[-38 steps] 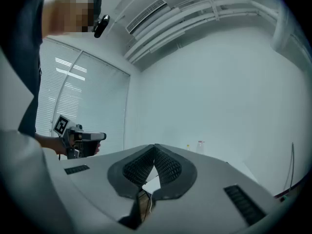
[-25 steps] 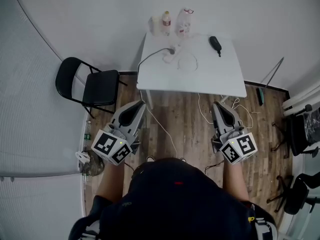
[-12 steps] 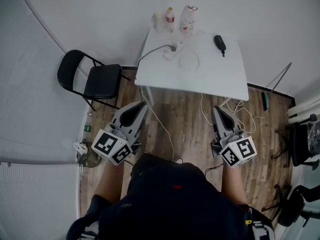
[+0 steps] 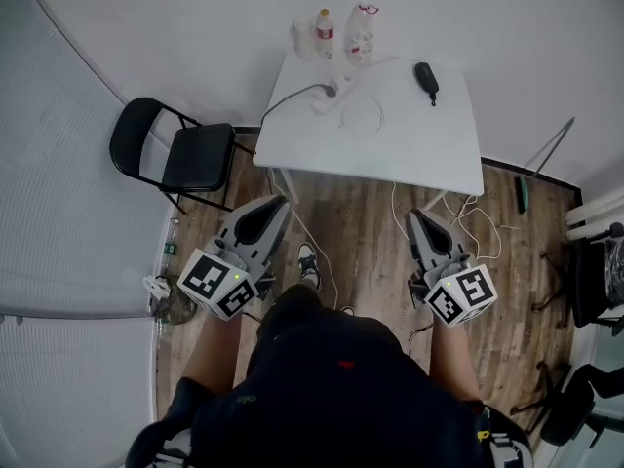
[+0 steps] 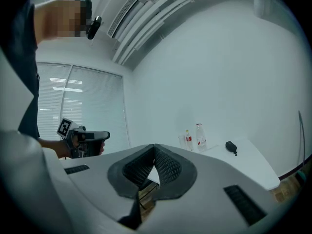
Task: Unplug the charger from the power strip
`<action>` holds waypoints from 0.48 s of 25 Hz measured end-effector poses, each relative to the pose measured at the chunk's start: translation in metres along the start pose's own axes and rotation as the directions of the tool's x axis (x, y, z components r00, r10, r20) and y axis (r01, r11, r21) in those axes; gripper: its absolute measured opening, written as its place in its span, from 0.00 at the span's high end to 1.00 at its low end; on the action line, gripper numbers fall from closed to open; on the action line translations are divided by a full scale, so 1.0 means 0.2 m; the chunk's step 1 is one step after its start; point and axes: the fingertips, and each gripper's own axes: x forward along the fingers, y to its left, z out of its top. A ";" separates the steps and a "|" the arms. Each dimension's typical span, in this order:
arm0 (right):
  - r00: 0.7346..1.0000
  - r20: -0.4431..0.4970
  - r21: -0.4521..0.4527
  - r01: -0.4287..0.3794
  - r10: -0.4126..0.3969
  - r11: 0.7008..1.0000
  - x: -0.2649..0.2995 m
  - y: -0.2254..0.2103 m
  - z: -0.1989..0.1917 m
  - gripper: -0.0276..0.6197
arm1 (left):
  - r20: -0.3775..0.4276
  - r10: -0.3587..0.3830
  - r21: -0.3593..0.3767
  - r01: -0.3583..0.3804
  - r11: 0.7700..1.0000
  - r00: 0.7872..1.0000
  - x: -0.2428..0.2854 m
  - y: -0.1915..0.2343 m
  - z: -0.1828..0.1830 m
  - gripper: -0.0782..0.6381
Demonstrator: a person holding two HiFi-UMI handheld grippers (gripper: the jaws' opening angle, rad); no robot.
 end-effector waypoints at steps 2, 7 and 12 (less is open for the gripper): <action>1.000 -0.006 0.002 0.013 -0.013 1.000 0.02 -0.06 -0.01 0.93 | -0.006 -0.007 -0.001 0.007 1.000 1.000 0.07 0.04 -0.02 0.83; 0.998 -0.029 0.008 0.052 -0.051 0.999 0.10 -0.21 -0.05 0.93 | -0.010 -0.029 -0.016 0.029 0.999 1.000 0.26 0.17 -0.05 0.83; 0.997 -0.047 -0.012 0.065 -0.066 0.998 0.31 -0.37 -0.02 0.93 | -0.005 -0.043 -0.010 0.043 0.999 0.999 0.47 0.37 -0.03 0.83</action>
